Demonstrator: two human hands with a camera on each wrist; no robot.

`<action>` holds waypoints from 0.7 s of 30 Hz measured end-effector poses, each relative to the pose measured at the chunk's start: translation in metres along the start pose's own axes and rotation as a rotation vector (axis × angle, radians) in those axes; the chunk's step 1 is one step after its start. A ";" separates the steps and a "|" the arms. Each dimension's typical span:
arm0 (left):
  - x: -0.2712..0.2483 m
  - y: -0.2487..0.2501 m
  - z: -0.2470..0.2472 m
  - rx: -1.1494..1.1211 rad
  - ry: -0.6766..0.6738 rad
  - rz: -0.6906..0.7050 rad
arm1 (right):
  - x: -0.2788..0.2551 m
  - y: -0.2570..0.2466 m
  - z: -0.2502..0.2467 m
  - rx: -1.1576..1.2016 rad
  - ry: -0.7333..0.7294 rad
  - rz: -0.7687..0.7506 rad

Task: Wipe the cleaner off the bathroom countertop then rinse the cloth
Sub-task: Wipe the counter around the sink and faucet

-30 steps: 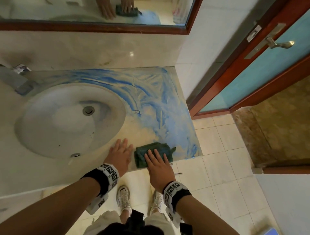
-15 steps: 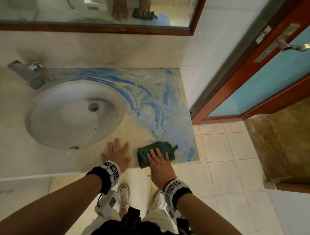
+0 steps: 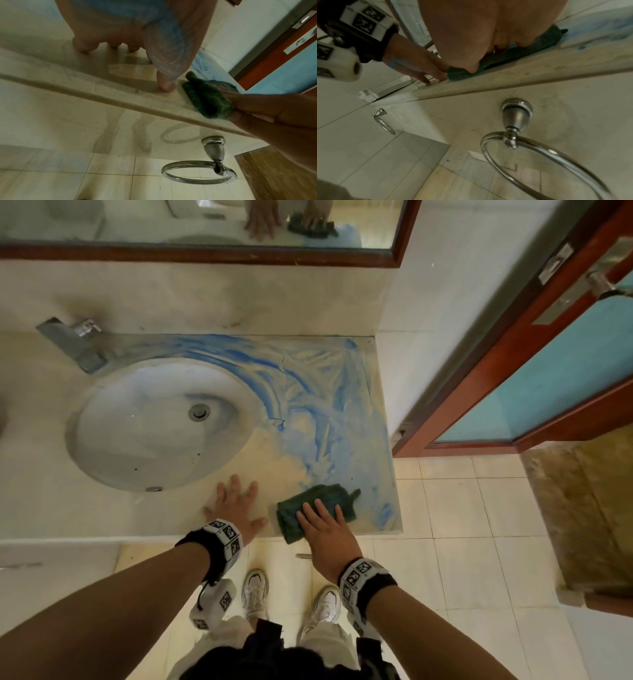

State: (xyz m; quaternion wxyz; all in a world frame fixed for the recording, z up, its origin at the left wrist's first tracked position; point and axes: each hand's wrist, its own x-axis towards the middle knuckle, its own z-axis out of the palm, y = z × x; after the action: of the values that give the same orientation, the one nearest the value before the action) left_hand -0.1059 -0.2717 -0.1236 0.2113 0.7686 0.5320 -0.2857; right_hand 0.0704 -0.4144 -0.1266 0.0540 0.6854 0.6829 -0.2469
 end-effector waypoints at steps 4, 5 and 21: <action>-0.001 0.000 0.001 -0.008 0.014 -0.011 | -0.001 0.008 0.000 -0.035 0.003 -0.045; -0.003 0.002 0.000 -0.024 0.013 -0.019 | -0.008 0.016 0.001 -0.037 0.009 -0.043; -0.011 0.035 0.003 -0.163 0.027 -0.180 | -0.018 0.025 0.003 -0.013 0.008 -0.049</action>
State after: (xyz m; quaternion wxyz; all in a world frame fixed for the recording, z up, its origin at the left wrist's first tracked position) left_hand -0.0768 -0.2939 -0.1179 0.2395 0.7019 0.6229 -0.2491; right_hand 0.0947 -0.4338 -0.1284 0.0499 0.6692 0.7012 -0.2408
